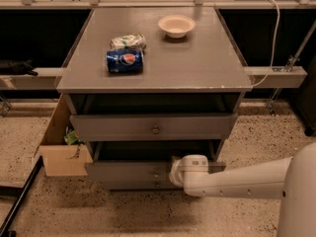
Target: Open middle drawer
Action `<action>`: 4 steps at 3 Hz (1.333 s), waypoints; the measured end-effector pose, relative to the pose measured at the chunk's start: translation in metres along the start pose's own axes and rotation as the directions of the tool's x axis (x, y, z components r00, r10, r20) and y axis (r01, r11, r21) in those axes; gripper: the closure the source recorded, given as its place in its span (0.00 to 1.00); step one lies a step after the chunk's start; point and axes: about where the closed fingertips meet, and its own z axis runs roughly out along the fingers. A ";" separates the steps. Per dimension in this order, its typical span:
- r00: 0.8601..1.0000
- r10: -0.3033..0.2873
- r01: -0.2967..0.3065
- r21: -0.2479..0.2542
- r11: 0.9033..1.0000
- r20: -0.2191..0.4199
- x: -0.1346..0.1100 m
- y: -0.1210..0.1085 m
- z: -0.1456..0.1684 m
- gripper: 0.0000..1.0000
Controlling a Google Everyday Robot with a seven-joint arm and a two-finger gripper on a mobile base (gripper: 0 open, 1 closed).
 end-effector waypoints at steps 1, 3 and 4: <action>1.000 -0.025 0.025 -0.007 1.000 0.010 -0.005 -0.007 -0.001 1.00; 0.992 -0.117 0.119 -0.045 0.992 0.053 -0.024 -0.014 -0.002 0.82; 0.992 -0.117 0.119 -0.045 0.992 0.053 -0.024 -0.014 -0.002 0.59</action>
Offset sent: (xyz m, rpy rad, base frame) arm 0.0161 0.0468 -0.0242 -0.1231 0.1780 0.7436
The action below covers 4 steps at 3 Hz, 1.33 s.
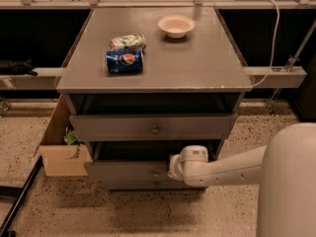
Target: Open middle drawer
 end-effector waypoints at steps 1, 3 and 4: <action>1.000 0.000 0.000 0.000 1.000 0.000 0.000 0.000 0.000 0.36; 1.000 -0.002 0.002 -0.002 1.000 -0.003 0.002 0.007 0.000 0.61; 1.000 0.015 -0.016 -0.022 1.000 -0.021 0.010 0.032 -0.002 0.92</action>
Offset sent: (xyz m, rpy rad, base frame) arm 0.0000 0.0000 0.0000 0.0000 0.0000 0.0000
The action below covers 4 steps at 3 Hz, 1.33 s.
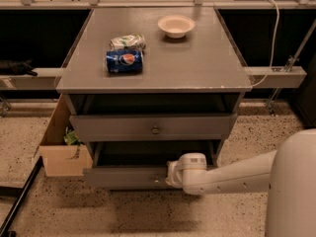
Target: Open middle drawer
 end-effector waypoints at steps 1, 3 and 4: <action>1.000 0.000 0.000 0.000 1.000 0.000 -0.001 -0.002 -0.003 1.00; 1.000 0.008 -0.008 -0.017 1.000 -0.006 -0.003 0.009 -0.004 1.00; 1.000 0.006 -0.006 -0.024 1.000 -0.010 -0.001 0.019 -0.004 1.00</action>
Offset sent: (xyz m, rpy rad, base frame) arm -0.2258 -0.1084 -0.0606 -0.0090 0.0919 -0.3186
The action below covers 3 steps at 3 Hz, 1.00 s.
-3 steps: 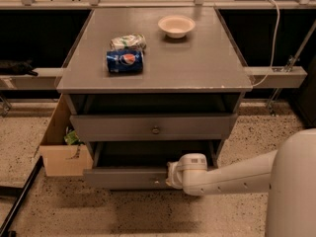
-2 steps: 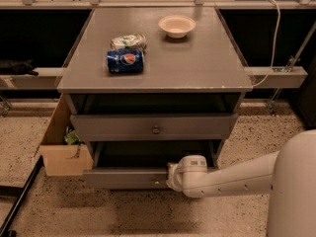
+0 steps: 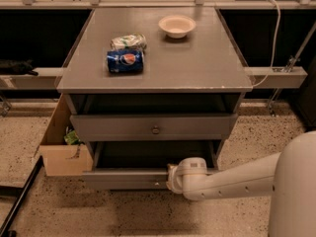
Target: Open middle drawer
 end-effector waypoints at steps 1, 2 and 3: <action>1.000 0.000 0.000 0.000 1.000 0.000 -0.002 -0.001 -0.002 1.00; 1.000 0.005 -0.005 -0.001 1.000 0.001 -0.003 0.004 -0.005 1.00; 1.000 0.009 -0.009 -0.003 1.000 0.003 -0.002 0.005 -0.005 1.00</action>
Offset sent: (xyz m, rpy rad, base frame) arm -0.2565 -0.0875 -0.0906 0.1238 0.0675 -0.1423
